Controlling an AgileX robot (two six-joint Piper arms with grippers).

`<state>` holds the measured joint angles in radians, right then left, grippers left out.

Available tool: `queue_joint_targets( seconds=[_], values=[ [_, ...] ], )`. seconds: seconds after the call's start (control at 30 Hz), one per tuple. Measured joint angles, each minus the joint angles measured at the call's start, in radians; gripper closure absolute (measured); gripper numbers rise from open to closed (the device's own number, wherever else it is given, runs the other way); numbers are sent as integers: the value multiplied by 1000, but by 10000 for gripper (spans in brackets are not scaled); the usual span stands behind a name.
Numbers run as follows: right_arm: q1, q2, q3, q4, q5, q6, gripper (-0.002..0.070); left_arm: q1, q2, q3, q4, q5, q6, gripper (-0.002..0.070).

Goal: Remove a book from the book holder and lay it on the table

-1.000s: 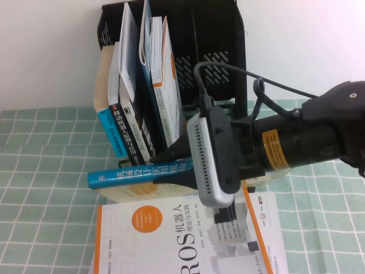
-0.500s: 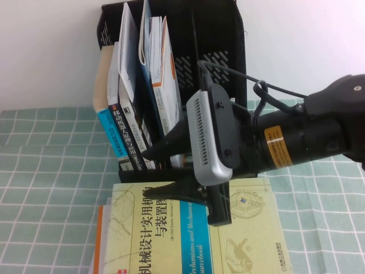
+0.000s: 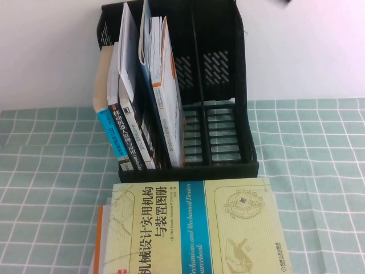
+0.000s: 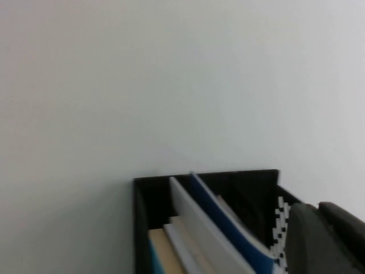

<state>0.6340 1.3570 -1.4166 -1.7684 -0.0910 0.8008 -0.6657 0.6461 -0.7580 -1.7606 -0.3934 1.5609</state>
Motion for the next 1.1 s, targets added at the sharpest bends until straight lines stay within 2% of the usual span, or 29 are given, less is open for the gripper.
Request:
queue_joint_targets(
  seconds=[0.1, 0.3, 0.4, 0.47, 0.53, 0.7, 0.9, 1.1],
  values=[
    [0, -47, 0, 127, 249, -161, 671, 0, 0, 0, 0, -87, 63, 678],
    [0, -97, 0, 670, 921, -849, 676, 0, 0, 0, 0, -319, 138, 678],
    [-9, -99, 0, 880, 1220, -987, 677, 2, -6, 2, 0, -401, 177, 678],
    [-15, -118, 11, 1010, 1291, -1018, 677, 21, -27, 15, 0, -413, 217, 678],
    [-19, -168, 39, 1135, 1313, -1040, 677, 63, -62, 42, 0, -395, 224, 678],
    [-19, -378, 173, 1367, 1283, -1055, 678, 247, -220, 182, 0, -261, 168, 678],
    [-19, -655, 514, 1509, 1006, -1036, 678, 494, -400, 355, 0, 34, 155, 678],
    [-19, -872, 851, 1530, 696, -857, 678, 696, -440, 469, 11, 426, 155, 678]
  ],
)
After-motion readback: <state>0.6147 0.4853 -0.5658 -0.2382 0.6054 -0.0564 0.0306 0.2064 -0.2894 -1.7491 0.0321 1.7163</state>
